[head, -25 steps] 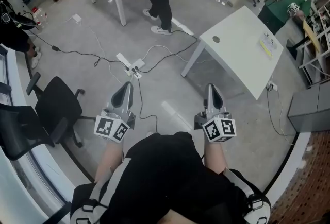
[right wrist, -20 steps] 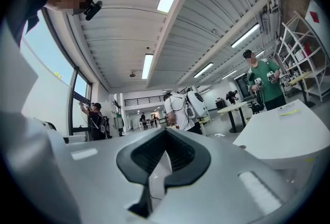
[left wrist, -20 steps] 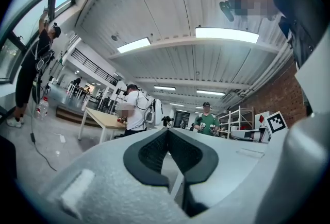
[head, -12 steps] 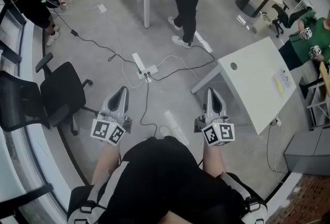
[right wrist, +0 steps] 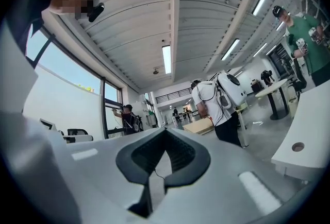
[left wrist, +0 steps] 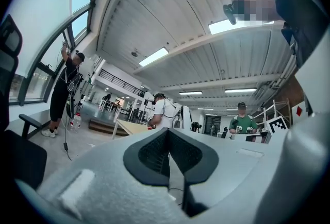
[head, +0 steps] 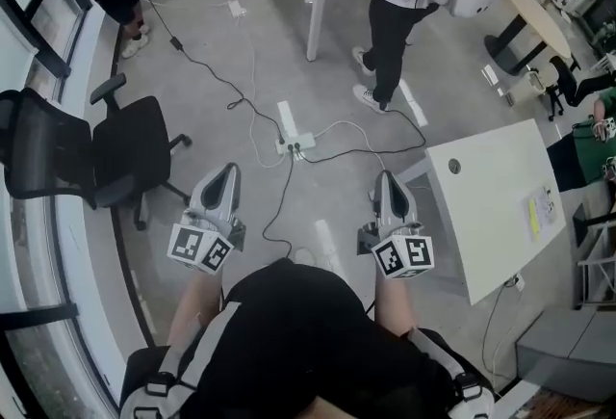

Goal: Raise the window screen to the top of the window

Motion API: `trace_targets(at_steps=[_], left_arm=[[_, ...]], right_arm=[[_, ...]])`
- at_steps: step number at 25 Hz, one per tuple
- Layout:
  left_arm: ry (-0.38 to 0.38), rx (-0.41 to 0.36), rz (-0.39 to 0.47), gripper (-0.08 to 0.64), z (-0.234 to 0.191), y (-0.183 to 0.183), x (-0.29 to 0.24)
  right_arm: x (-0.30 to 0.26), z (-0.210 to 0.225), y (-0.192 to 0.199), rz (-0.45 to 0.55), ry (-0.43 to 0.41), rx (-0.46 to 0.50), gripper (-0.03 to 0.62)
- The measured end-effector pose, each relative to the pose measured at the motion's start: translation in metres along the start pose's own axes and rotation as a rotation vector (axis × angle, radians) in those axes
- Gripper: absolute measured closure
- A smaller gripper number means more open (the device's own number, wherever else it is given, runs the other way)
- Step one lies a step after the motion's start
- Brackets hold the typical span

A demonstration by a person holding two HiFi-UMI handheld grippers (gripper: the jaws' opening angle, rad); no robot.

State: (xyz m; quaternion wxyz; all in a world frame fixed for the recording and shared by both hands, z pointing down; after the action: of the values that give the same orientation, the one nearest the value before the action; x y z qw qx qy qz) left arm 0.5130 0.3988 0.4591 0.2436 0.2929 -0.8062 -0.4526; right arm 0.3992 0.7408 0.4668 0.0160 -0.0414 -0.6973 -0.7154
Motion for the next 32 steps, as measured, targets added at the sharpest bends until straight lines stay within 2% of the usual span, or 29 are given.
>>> trace_targets(at_steps=[7,14,20,25,28,32], left_arm=[[-0.119,-0.009,0.059,0.557,0.004,0.005,0.005],[-0.326,-0.052,0.144,0.557,0.016,0.010,0.045],[-0.557,-0.084,0.228,0.557,0.024,0.005,0.118],[-0.695,-0.104,0.298,0.557,0.034,-0.003,0.174],[-0.753,-0.113,0.338,0.557,0.036,-0.009,0.206],[-0.789,-0.140,0.385,0.557,0.041,-0.022,0.242]], right_arm=[[-0.029,0.020,0.001,-0.023,-0.122,-0.002,0.588],[-0.080,0.012,0.017,-0.044,-0.360,-0.024,0.588],[-0.121,-0.043,0.033,-0.046,-0.593,-0.055,0.588],[-0.138,-0.097,0.034,-0.051,-0.738,-0.095,0.588],[-0.140,-0.140,0.028,-0.039,-0.825,-0.104,0.588],[-0.139,-0.190,0.023,-0.027,-0.899,-0.122,0.588]])
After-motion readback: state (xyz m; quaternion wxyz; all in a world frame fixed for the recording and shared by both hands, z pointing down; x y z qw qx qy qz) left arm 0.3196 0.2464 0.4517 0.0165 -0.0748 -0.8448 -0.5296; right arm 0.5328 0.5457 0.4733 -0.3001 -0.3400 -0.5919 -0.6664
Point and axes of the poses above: the fingertips, and each gripper's own axes: x backward along the fingers, z to its right, y out of its underside, the point moved 8 cm from there along x, backward along the fingers, and after that the axes turned 14 degrees about x, right-handed, at the moved point
